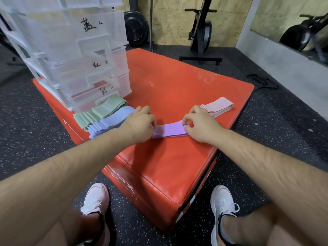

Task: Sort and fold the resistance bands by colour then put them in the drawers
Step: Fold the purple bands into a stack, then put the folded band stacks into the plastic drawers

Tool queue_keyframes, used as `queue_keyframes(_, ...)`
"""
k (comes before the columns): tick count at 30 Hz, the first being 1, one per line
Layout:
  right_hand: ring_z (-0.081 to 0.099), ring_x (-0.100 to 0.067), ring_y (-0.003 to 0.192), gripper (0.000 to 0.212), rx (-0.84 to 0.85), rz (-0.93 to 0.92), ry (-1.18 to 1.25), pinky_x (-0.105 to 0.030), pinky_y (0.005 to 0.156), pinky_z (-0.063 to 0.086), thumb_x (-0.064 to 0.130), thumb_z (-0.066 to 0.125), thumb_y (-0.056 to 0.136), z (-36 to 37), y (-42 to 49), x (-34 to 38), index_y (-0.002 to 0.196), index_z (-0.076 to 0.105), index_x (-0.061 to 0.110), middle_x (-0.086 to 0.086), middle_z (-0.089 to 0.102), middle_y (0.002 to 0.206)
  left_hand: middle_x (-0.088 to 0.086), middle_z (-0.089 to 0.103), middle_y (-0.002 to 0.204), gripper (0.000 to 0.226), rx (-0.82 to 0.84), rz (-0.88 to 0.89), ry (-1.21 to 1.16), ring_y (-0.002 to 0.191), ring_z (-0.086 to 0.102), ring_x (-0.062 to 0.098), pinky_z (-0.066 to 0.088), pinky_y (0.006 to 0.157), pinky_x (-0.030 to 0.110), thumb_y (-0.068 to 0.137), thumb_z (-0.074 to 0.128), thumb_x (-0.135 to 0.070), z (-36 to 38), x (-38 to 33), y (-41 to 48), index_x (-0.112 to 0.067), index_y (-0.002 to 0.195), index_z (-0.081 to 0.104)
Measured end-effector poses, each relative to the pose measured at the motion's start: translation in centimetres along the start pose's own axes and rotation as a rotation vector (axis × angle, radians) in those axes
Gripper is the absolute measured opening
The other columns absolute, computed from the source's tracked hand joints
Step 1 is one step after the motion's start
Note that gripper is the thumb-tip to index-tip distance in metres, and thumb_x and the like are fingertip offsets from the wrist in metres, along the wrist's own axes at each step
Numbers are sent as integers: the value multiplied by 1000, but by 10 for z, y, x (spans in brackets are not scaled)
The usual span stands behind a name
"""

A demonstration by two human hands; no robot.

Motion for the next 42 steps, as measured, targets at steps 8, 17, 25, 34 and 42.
queue_keyframes(8, 51, -26, 108, 16, 16, -46, -106, -41, 94, 47, 29, 56, 94, -19, 10, 30, 103, 69, 29, 2, 54, 105, -3, 59, 100, 34, -37, 72, 55, 87, 51, 25, 44, 71, 34, 82, 37, -34, -12, -4, -5, -25, 94, 68)
queue_keyframes(17, 61, -22, 95, 19, -84, -261, 177, -38, 89, 49, 21, 59, 94, -12, 67, 106, 108, 72, 22, -2, 65, 100, 1, 62, 117, 43, -152, -87, -23, 110, 57, 28, 47, 92, 40, 84, 50, -38, -60, 30, -17, -21, 122, 58)
queue_keyframes(25, 60, -25, 109, 26, 32, -253, 175, -41, 96, 49, 26, 50, 95, 22, 121, 165, 112, 70, 24, -1, 67, 114, 0, 62, 124, 38, -80, -302, 24, 115, 57, 28, 46, 98, 42, 90, 49, -38, -76, 105, -41, -23, 123, 63)
queue_keyframes(34, 61, -34, 110, 33, 168, -3, 159, -41, 92, 50, 36, 42, 98, 51, 173, 174, 112, 63, 15, -9, 66, 119, 7, 56, 117, 31, -4, -450, 52, 103, 51, 37, 47, 93, 46, 100, 42, -30, -69, 131, -57, -25, 122, 63)
queue_keyframes(42, 48, -13, 50, 28, 364, 194, 430, -22, 44, 32, 32, 76, 78, 58, 192, 176, 64, 55, 20, 5, 52, 59, 7, 51, 108, 27, 55, -543, -51, 96, 59, 37, 51, 87, 46, 99, 41, -36, -64, 142, -60, -27, 117, 60)
Point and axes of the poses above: each hand's wrist, its own y-axis towards the middle knuckle, its own z-axis out of the palm, x = y × z, the point moved 1 cm from there along y, towards the middle knuckle
